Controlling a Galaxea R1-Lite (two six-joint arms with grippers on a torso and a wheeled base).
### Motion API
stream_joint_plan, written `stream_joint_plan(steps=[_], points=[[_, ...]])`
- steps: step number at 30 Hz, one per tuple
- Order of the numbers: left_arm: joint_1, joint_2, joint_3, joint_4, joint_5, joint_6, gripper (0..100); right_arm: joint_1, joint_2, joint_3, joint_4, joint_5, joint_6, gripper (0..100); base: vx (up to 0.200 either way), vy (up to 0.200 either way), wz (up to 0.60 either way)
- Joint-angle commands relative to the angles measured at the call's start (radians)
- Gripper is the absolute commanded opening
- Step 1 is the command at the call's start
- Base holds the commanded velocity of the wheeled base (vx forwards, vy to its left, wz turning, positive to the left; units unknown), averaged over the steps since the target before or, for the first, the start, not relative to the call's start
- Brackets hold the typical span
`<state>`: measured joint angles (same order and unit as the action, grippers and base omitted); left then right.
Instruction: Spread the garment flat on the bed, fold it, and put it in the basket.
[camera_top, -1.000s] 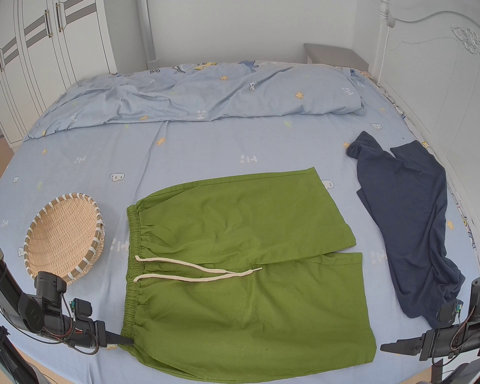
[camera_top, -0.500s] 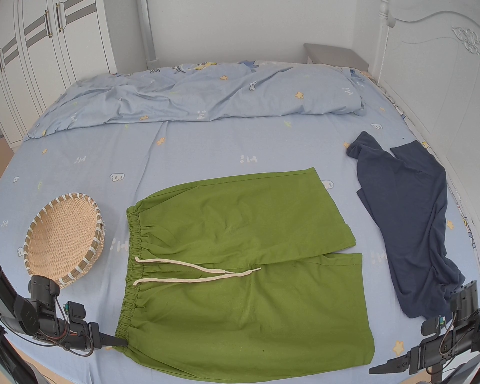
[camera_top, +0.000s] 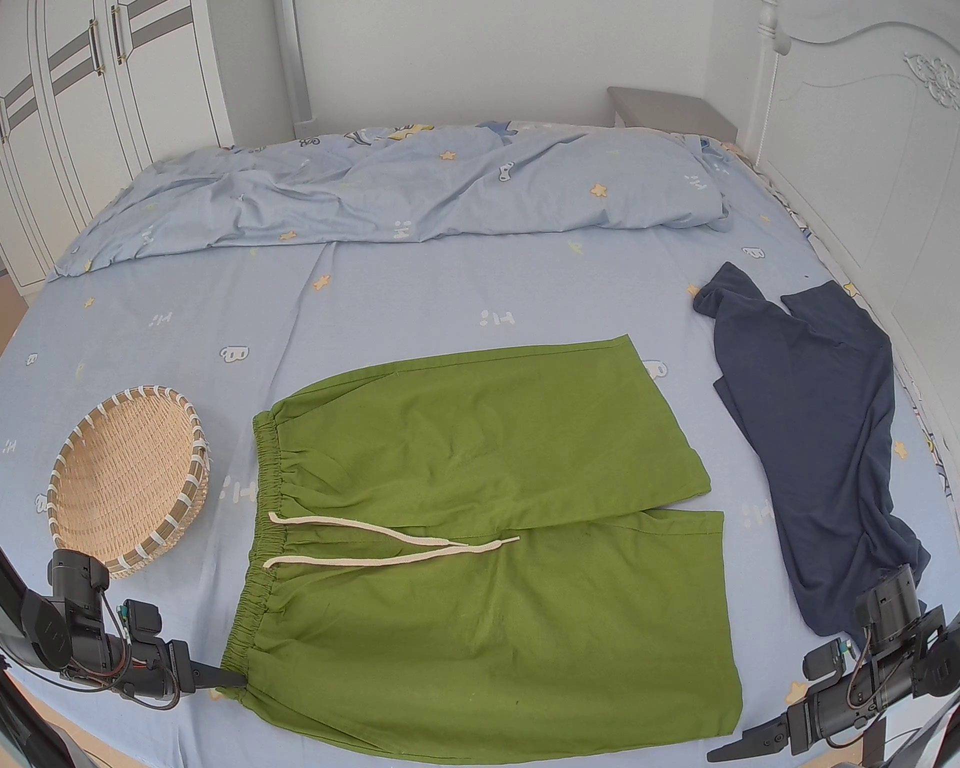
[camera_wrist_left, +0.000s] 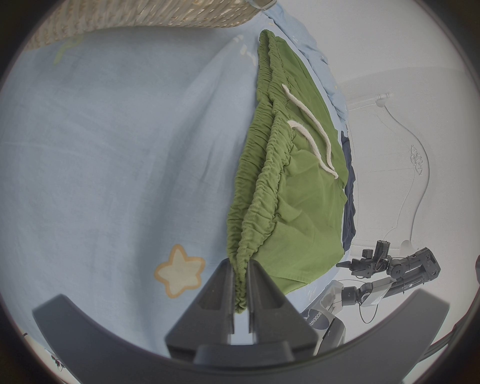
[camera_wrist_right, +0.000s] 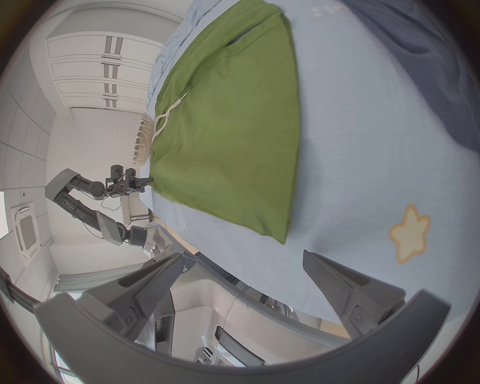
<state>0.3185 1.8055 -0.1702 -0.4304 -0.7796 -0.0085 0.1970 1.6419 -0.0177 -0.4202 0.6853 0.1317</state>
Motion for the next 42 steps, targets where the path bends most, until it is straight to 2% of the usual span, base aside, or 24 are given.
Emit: stream_joint_plan(steps=[1,6,28,29,42], points=[[-0.003,-0.002,0.0,-0.001,0.0,-0.001,0,0.013,0.113,-0.001,-0.04,0.019,0.0,100,0.0,0.0,0.0],[-0.006,-0.002,0.0,-0.001,0.0,-0.001,0,0.024,0.153,-0.018,-0.077,0.02,0.0,100,0.0,0.0,0.0],[-0.006,0.006,-0.003,-0.001,0.0,-0.001,0,0.032,0.196,-0.087,-0.078,0.036,0.011,100,0.0,0.0,0.0],[-0.006,0.006,-0.005,-0.001,0.0,0.001,0,0.03,0.196,-0.087,-0.078,0.036,0.011,0,0.0,0.0,0.0],[0.02,0.005,-0.003,0.001,0.005,0.019,0,0.022,0.182,-0.05,-0.078,0.037,0.011,0,0.0,0.0,0.0]])
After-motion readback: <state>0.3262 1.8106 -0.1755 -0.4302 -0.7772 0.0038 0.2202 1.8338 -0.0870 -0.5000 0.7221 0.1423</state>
